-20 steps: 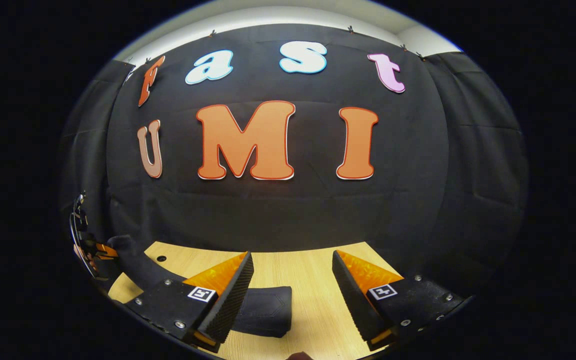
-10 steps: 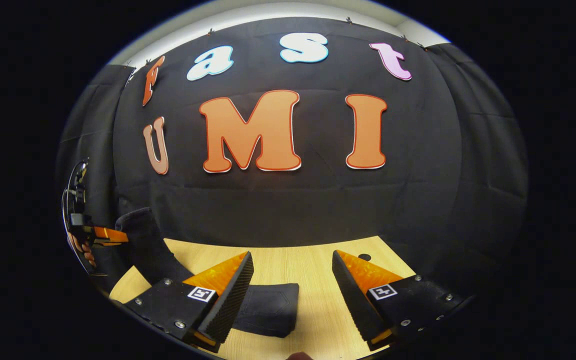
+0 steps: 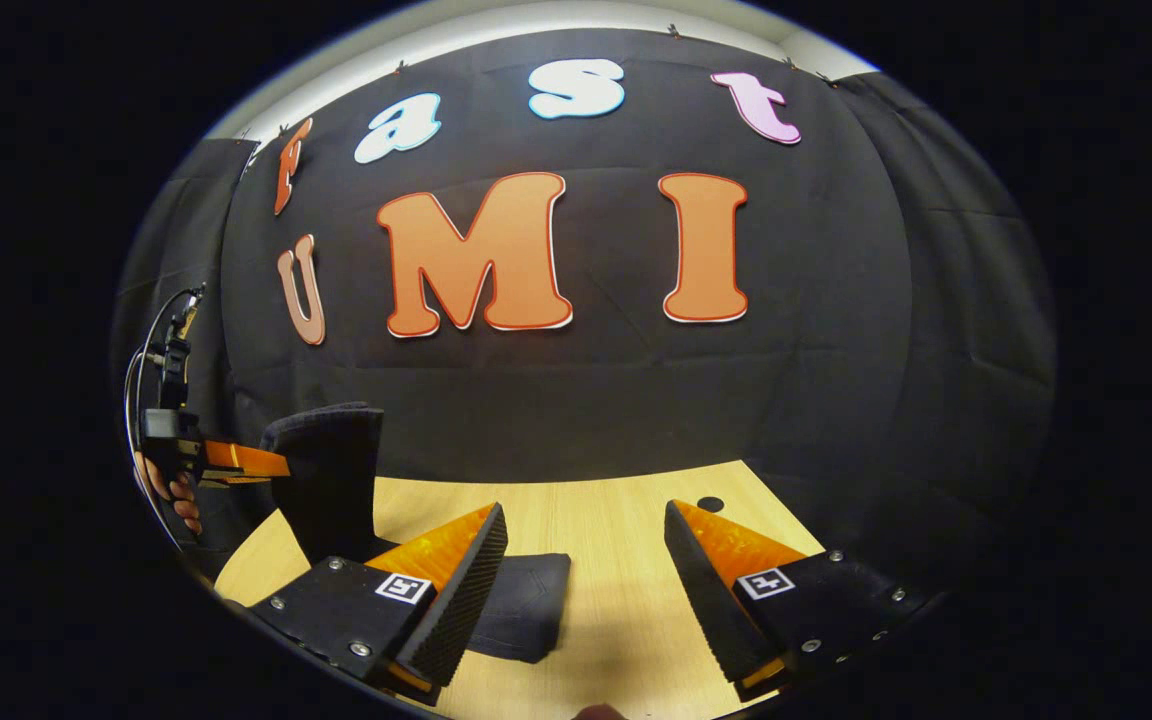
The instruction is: Grasp the waist and the cuffs of the jeans and fold them to make the two legs overlap; first hold the waist and fold one-third of the jeans toward the cuffs, then hold the cuffs and fold the remaining one-third in the same direction to finish folding.
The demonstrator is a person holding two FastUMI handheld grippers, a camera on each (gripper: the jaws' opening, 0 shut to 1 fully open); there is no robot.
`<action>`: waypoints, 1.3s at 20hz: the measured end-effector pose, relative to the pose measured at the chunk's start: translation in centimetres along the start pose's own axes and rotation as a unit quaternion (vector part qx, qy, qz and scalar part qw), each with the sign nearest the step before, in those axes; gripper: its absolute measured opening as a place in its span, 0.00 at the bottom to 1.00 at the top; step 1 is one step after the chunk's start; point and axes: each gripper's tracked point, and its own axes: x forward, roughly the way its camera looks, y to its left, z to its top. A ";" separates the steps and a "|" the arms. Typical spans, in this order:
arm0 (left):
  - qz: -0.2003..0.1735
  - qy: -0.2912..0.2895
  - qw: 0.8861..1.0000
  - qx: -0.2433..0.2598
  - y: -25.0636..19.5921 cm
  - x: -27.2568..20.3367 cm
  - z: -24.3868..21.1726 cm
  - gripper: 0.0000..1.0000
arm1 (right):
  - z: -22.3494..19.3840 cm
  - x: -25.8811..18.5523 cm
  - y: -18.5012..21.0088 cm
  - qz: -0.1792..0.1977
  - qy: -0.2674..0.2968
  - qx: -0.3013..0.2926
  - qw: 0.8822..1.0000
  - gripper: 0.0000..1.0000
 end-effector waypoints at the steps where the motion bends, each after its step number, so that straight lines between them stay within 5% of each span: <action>1: -0.001 0.010 1.000 0.002 -0.9 0.6 -0.8 0.10 | -0.1 -0.1 -0.4 0.001 0.000 0.001 1.000 1.00; 9: -0.015 0.102 0.993 0.056 -9.0 6.1 -10.2 0.10 | -2.1 -1.2 -4.4 0.002 0.020 0.003 1.000 0.95; 18: -0.014 0.182 0.973 0.143 -10.6 7.7 -18.2 0.10 | -2.6 -0.7 -7.7 -0.011 0.028 0.019 0.999 0.95; 21: -0.031 0.243 0.958 0.153 -10.6 6.9 -21.5 0.12 | -2.8 -0.5 -6.9 -0.002 0.029 0.016 0.999 0.95; 24: -0.044 0.254 0.957 0.129 -9.5 5.3 -22.3 0.72 | -2.8 -0.8 -4.6 0.010 0.027 -0.006 1.000 0.95; 26: -0.032 0.226 0.964 0.134 -8.1 4.5 -20.4 0.85 | -2.7 -0.7 -3.1 0.023 0.023 -0.017 0.999 0.95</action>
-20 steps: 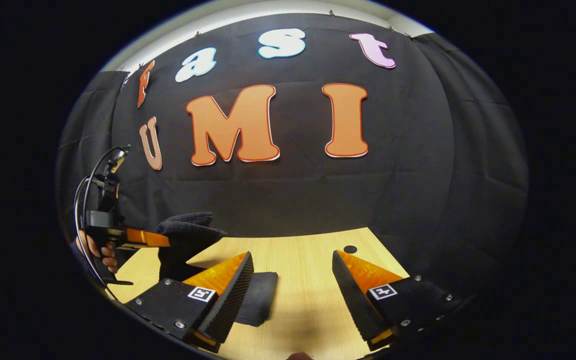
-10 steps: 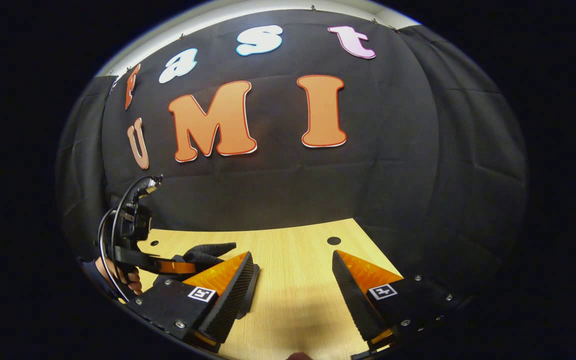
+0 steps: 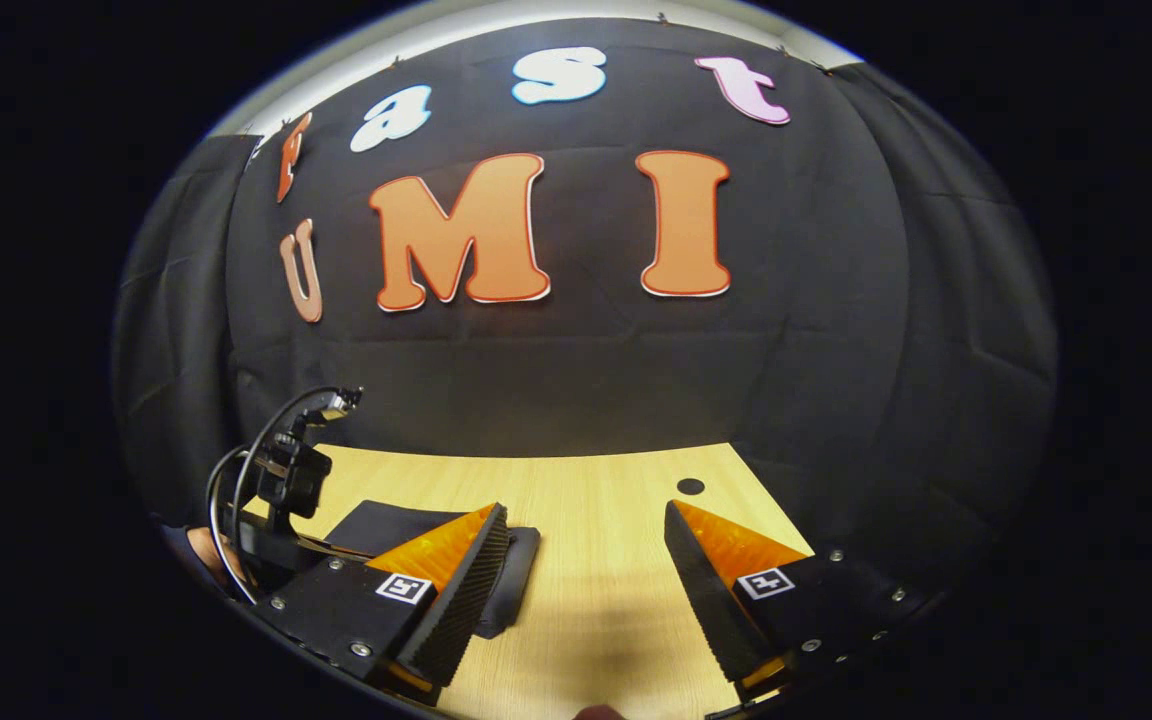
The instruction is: Grasp the waist and the cuffs of the jeans and fold them to make the two legs overlap; first hold the waist and fold one-third of the jeans toward the cuffs, then hold the cuffs and fold the remaining one-third in the same direction to finish folding.
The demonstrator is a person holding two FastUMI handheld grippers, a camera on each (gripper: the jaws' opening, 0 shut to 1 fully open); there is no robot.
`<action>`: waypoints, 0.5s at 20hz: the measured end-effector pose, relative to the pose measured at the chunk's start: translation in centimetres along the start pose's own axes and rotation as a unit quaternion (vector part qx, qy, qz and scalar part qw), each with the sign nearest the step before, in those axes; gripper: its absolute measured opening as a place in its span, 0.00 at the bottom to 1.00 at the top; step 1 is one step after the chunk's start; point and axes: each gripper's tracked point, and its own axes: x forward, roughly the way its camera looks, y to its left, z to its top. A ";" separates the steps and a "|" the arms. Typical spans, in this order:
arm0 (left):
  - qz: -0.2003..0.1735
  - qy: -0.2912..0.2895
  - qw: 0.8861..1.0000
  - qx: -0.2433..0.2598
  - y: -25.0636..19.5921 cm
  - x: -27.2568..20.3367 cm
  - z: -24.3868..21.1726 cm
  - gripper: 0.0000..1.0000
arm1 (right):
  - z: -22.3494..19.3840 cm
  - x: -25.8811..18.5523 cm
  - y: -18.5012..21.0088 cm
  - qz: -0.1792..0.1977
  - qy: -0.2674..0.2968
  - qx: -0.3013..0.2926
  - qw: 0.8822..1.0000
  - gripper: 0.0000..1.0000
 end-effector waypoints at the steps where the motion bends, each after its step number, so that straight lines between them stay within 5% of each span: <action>1: 0.007 -0.019 1.000 0.002 0.6 -0.9 0.6 0.86 | 0.2 0.1 0.8 0.005 -0.003 -0.004 1.000 0.95; 5: 0.047 -0.109 0.993 0.020 3.7 -5.9 3.6 0.96 | 1.5 0.3 3.5 0.019 -0.029 -0.027 0.999 0.95; 10: 0.097 -0.209 0.973 0.023 8.4 -13.3 5.3 0.97 | 3.8 -0.1 8.2 0.036 -0.079 -0.069 0.994 0.95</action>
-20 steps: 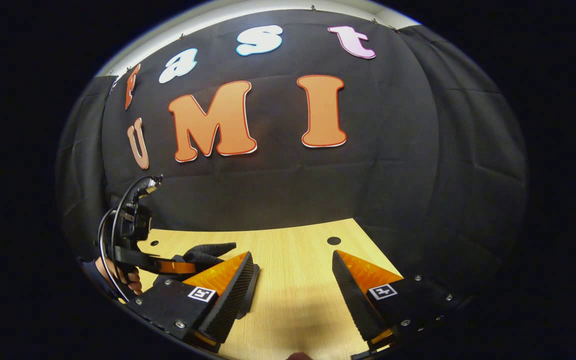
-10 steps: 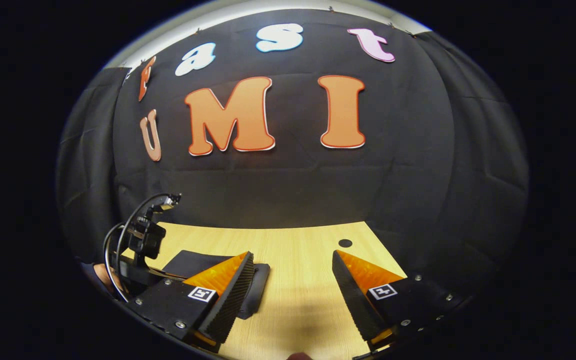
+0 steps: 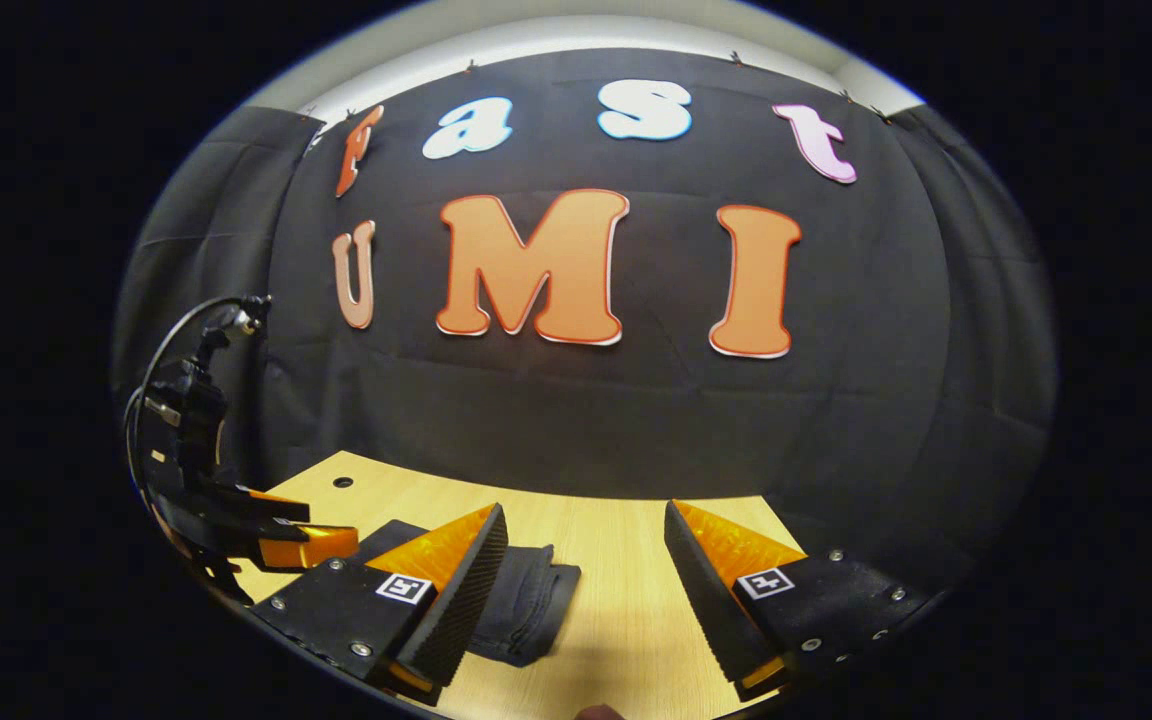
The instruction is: Grasp the waist and the cuffs of the jeans and fold them to make the two legs overlap; first hold the waist and fold one-third of the jeans toward the cuffs, then hold the cuffs and fold the remaining one-third in the same direction to finish folding.
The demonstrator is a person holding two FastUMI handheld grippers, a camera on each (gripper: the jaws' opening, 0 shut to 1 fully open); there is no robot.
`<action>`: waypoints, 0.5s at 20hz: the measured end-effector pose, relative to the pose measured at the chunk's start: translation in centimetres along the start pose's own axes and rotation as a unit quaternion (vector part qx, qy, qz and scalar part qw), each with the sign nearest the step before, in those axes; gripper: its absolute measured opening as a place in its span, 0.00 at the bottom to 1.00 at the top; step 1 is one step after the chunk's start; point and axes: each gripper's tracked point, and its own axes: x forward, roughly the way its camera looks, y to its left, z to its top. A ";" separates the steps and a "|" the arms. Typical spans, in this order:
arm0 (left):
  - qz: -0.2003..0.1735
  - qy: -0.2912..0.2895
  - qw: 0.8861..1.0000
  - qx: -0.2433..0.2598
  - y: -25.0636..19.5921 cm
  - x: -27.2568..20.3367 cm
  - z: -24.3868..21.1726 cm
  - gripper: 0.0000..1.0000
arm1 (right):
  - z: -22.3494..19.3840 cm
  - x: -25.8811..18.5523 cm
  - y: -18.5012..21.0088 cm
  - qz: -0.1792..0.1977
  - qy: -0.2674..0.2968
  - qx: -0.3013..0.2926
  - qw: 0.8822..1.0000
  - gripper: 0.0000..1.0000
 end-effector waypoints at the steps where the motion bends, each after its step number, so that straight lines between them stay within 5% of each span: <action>1: 0.014 -0.020 1.000 0.004 1.1 -1.1 0.9 0.96 | 0.4 0.1 0.9 0.004 -0.007 -0.010 1.000 0.95; 10: 0.073 -0.213 0.974 0.017 5.5 -10.6 7.7 0.95 | 2.9 -0.3 6.4 0.037 -0.060 -0.028 0.997 0.97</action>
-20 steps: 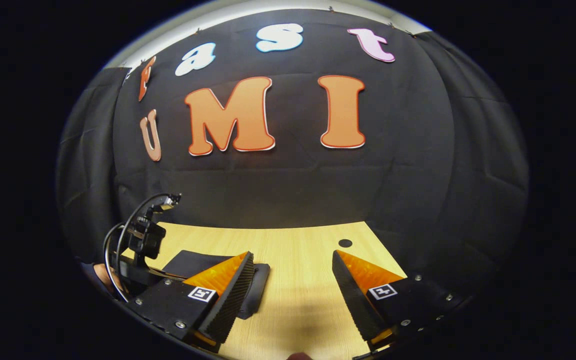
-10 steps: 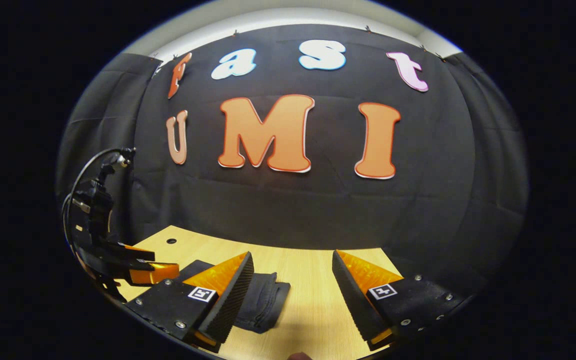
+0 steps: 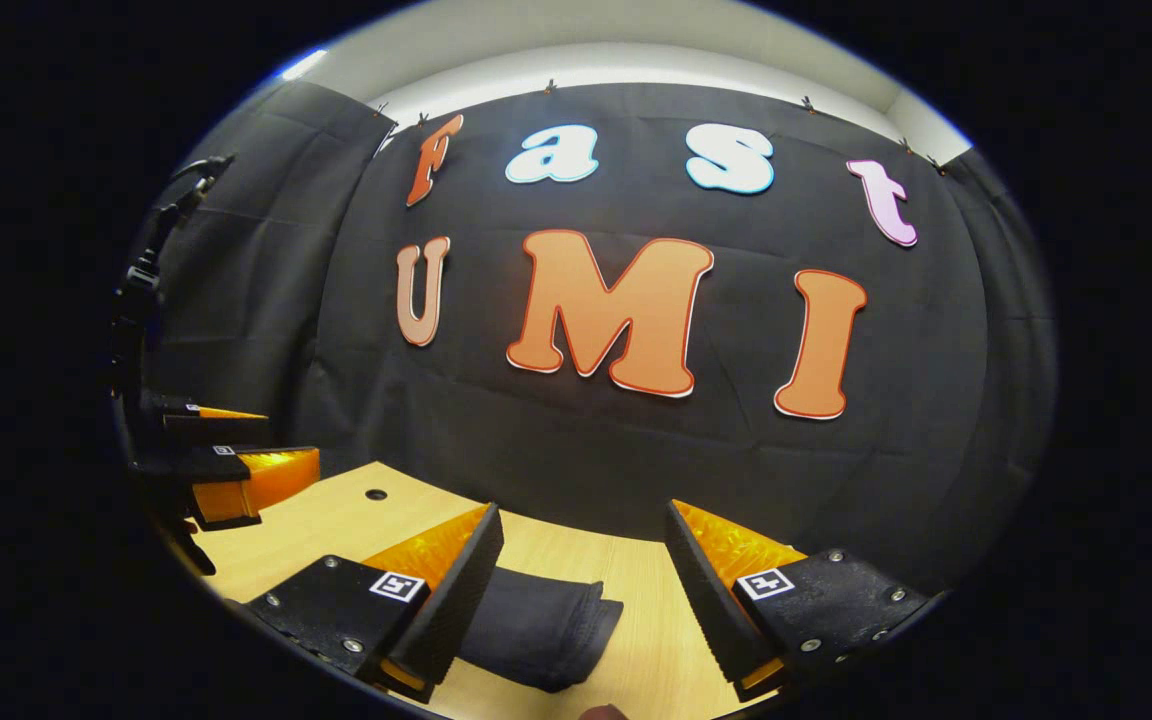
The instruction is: Grasp the waist and the cuffs of the jeans and fold them to make the two legs overlap; first hold the waist and fold one-third of the jeans toward the cuffs, then hold the cuffs and fold the remaining one-third in the same direction to finish folding.
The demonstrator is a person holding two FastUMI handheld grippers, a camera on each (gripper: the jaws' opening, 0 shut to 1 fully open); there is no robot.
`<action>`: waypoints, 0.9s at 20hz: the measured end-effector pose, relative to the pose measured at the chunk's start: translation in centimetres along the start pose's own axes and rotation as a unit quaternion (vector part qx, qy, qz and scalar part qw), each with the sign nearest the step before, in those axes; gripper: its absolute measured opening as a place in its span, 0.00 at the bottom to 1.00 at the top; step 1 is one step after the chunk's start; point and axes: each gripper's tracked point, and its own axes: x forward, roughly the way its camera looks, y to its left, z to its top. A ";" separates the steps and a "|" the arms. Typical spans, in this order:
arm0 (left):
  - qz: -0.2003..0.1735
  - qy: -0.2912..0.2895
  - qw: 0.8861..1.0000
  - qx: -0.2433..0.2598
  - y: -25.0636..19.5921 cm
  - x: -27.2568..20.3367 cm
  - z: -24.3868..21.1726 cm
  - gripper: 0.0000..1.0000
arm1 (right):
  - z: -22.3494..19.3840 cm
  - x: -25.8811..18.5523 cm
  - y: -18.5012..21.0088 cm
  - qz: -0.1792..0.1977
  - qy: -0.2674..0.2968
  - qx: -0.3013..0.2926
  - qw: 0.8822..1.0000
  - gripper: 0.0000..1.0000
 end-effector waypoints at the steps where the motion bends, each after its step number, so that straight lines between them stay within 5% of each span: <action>1: 0.007 -0.014 1.000 -0.002 0.4 -0.4 0.6 0.96 | 0.5 -0.1 0.2 0.001 -0.011 0.007 1.000 0.98; 11: 0.028 -0.068 0.997 0.016 0.3 -4.3 4.0 0.92 | 1.1 0.1 2.1 0.017 -0.011 0.033 0.999 0.98; 18: 0.053 -0.040 0.998 -0.002 2.9 -4.2 2.4 0.94 | 0.6 -0.9 3.0 0.036 0.002 0.016 0.999 0.98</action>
